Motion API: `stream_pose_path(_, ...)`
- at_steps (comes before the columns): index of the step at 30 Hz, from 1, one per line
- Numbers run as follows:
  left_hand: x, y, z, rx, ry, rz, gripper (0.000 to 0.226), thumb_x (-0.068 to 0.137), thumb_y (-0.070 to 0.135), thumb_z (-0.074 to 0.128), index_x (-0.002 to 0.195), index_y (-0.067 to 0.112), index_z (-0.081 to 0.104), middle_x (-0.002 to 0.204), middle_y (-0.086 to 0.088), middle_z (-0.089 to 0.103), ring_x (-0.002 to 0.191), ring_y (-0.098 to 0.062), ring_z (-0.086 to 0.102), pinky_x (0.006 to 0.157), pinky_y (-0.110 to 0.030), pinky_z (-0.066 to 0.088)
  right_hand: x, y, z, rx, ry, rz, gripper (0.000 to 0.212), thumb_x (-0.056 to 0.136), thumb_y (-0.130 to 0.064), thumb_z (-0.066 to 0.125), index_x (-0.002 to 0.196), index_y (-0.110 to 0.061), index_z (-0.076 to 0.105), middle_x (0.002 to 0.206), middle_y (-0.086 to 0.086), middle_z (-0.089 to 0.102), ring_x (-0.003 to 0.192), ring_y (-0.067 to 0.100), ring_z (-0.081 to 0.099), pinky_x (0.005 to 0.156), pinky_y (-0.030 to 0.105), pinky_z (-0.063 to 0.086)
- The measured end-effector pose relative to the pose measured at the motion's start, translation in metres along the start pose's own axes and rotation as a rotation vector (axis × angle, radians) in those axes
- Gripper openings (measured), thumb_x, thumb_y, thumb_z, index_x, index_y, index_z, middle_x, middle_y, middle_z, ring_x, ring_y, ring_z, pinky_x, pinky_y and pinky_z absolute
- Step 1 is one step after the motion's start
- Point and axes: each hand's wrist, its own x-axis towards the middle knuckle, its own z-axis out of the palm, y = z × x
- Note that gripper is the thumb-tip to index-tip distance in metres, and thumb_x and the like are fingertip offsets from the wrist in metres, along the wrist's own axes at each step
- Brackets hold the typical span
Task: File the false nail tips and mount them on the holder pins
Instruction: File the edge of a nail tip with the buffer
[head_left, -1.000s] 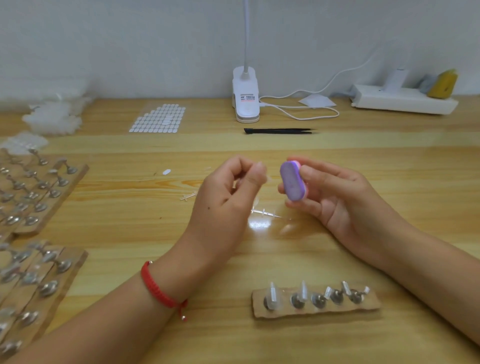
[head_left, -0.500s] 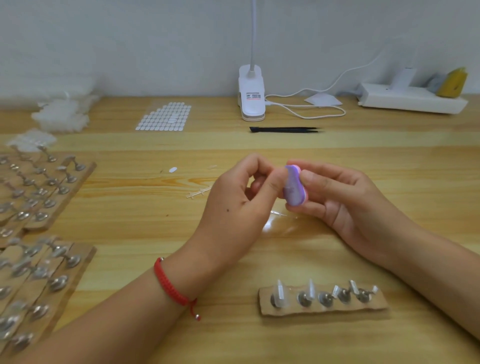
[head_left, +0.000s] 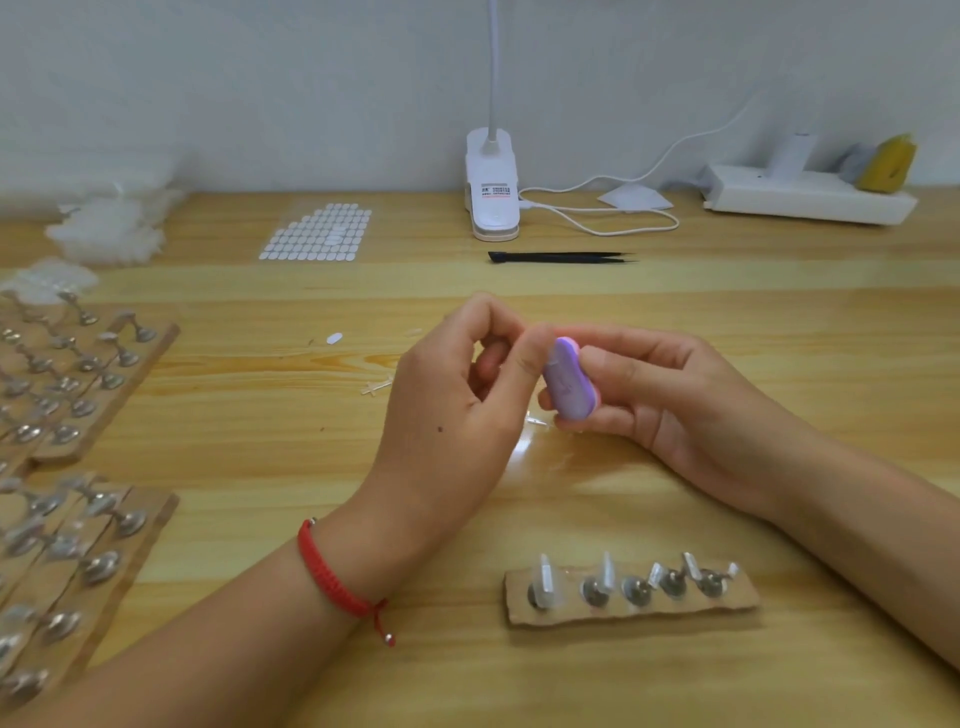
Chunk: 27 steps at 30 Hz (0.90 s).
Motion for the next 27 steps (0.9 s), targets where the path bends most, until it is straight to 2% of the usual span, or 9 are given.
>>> stream_pose_path(4,0.0022,-0.0021,-0.0028,-0.013,0.152,-0.006,0.026,0.093,0.024,0.059,0.071,0.013,0.049,0.055,0.009,0.033,0.045,-0.002,0.031,0.047,-0.01,0.027,0.0008,0.0006,-0.0011,0.015,-0.011,0.003,0.036,0.08,-0.016,0.067,0.117,-0.016,0.07,0.097,0.008,0.074,0.088,0.022,0.072,0.073,0.024,0.057)
stream_pose_path(6,0.0004,0.0012,-0.0016,-0.074,0.106,-0.03,0.023,0.088,0.028,0.064,0.069,0.019,0.054,0.055,0.004,0.038,0.042,-0.002,0.032,0.044,-0.01,0.026,0.0009,0.0005,-0.001,0.034,-0.003,0.006,0.035,0.085,-0.014,0.061,0.12,-0.012,0.067,0.101,0.01,0.073,0.093,0.023,0.072,0.076,0.025,0.056)
stream_pose_path(11,0.0011,0.0013,-0.0022,-0.164,0.029,-0.143,0.018,0.073,0.043,0.07,0.065,0.027,0.067,0.06,0.012,0.057,0.044,-0.004,0.042,0.045,-0.011,0.031,0.0009,0.001,0.0012,0.014,0.003,-0.004,0.032,0.086,-0.013,0.061,0.116,-0.006,0.069,0.107,0.015,0.072,0.098,0.024,0.071,0.076,0.024,0.056)
stream_pose_path(13,0.0025,-0.0011,-0.0025,-0.182,0.022,-0.182,0.017,0.072,0.043,0.071,0.065,0.027,0.069,0.065,0.005,0.062,0.05,-0.006,0.048,0.05,-0.013,0.036,0.0017,0.0011,0.0008,0.037,0.041,-0.006,0.034,0.084,-0.012,0.063,0.116,-0.004,0.066,0.108,0.016,0.072,0.099,0.025,0.07,0.076,0.025,0.056)
stream_pose_path(16,0.0027,-0.0011,-0.0016,-0.198,-0.016,-0.221,0.017,0.072,0.041,0.072,0.066,0.025,0.07,0.074,-0.006,0.067,0.055,-0.006,0.051,0.055,-0.012,0.039,0.0026,0.0002,-0.0009,0.18,0.127,-0.028,0.028,0.078,-0.009,0.065,0.106,-0.008,0.068,0.104,0.015,0.073,0.095,0.024,0.071,0.076,0.025,0.057)
stream_pose_path(20,0.0044,-0.0012,-0.0027,-0.213,0.02,-0.249,0.014,0.08,0.029,0.071,0.068,0.024,0.071,0.058,0.018,0.062,0.041,0.003,0.046,0.047,-0.003,0.033,0.0013,0.0021,0.0017,0.143,0.105,-0.048,0.027,0.075,-0.005,0.066,0.1,-0.011,0.075,0.1,0.014,0.073,0.09,0.023,0.073,0.073,0.025,0.057)
stream_pose_path(22,0.0046,-0.001,-0.0028,-0.201,0.02,-0.256,0.014,0.081,0.027,0.071,0.068,0.022,0.071,0.058,0.019,0.061,0.04,0.003,0.045,0.046,-0.004,0.033,0.0019,0.0019,0.0021,0.143,0.11,-0.047,0.026,0.075,-0.004,0.066,0.098,-0.009,0.075,0.099,0.014,0.074,0.09,0.022,0.073,0.073,0.025,0.058)
stream_pose_path(25,0.0042,0.0,-0.0032,-0.205,0.019,-0.275,0.013,0.08,0.028,0.072,0.068,0.022,0.072,0.056,0.019,0.058,0.035,0.0,0.038,0.042,-0.006,0.03,0.0031,-0.0001,-0.0013,0.287,0.168,-0.051,0.026,0.076,-0.004,0.064,0.101,-0.007,0.07,0.097,0.013,0.074,0.091,0.021,0.072,0.075,0.024,0.057)
stream_pose_path(27,0.0045,0.0004,-0.0037,-0.214,0.031,-0.276,0.013,0.082,0.026,0.071,0.07,0.02,0.072,0.053,0.019,0.057,0.033,0.001,0.039,0.041,-0.004,0.028,0.0027,0.0004,-0.0002,0.249,0.152,-0.055,0.025,0.073,-0.003,0.066,0.096,-0.008,0.073,0.096,0.013,0.074,0.088,0.022,0.073,0.073,0.024,0.057)
